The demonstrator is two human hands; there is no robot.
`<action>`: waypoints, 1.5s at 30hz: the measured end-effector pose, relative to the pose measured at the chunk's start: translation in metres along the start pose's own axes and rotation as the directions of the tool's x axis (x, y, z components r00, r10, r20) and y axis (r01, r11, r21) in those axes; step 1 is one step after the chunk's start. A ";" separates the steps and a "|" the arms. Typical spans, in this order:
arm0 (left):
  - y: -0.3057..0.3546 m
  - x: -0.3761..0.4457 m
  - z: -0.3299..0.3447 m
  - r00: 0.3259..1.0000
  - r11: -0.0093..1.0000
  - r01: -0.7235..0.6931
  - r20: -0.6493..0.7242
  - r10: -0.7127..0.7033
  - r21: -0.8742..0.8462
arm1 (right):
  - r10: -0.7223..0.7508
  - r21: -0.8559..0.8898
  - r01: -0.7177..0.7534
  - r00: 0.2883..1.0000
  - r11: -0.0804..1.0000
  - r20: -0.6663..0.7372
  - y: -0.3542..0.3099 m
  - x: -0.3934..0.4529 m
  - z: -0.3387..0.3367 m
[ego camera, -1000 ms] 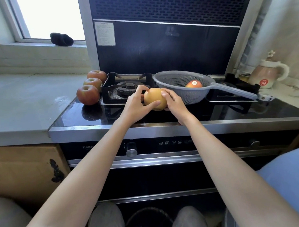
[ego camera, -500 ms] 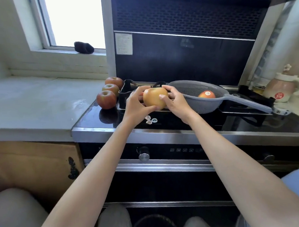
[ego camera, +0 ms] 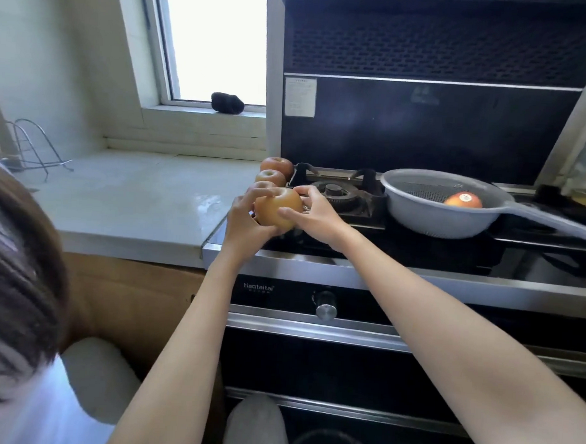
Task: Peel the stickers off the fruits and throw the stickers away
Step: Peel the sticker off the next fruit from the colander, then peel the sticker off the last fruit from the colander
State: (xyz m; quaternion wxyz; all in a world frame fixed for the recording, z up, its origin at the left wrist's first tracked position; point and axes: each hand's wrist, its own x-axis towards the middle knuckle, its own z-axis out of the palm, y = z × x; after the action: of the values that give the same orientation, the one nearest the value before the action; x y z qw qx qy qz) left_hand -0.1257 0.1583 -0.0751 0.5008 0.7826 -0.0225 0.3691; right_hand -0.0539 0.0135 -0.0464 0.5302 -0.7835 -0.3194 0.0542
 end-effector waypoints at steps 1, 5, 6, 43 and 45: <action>-0.003 0.001 -0.005 0.999 0.999 0.032 0.003 -0.032 0.011 | -0.003 0.002 0.003 1.000 1.000 0.004 0.001 0.001 0.006; -0.010 0.003 -0.019 0.995 0.992 0.103 -0.011 -0.103 0.068 | 0.012 0.031 -0.012 1.000 0.999 0.009 0.002 0.006 0.025; -0.011 0.003 -0.020 0.994 0.991 0.114 -0.010 -0.113 0.077 | 0.019 0.029 -0.019 1.000 0.999 0.014 0.003 0.008 0.029; 0.057 0.069 0.155 0.914 0.959 -0.280 0.321 0.249 0.054 | -0.128 -0.370 -0.215 0.689 0.904 -0.714 0.004 -0.018 -0.143; 0.053 0.075 0.166 0.894 0.951 -0.304 0.364 0.261 0.063 | -0.068 -0.390 -0.318 0.694 0.864 -0.717 0.008 -0.014 -0.160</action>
State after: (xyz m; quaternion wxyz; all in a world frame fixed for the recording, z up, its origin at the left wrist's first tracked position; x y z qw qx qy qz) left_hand -0.0004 0.0237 -0.0271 0.3824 0.8524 -0.2033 0.2929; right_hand 0.0068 -0.1233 0.0119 0.3922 -0.8702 -0.0372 -0.2960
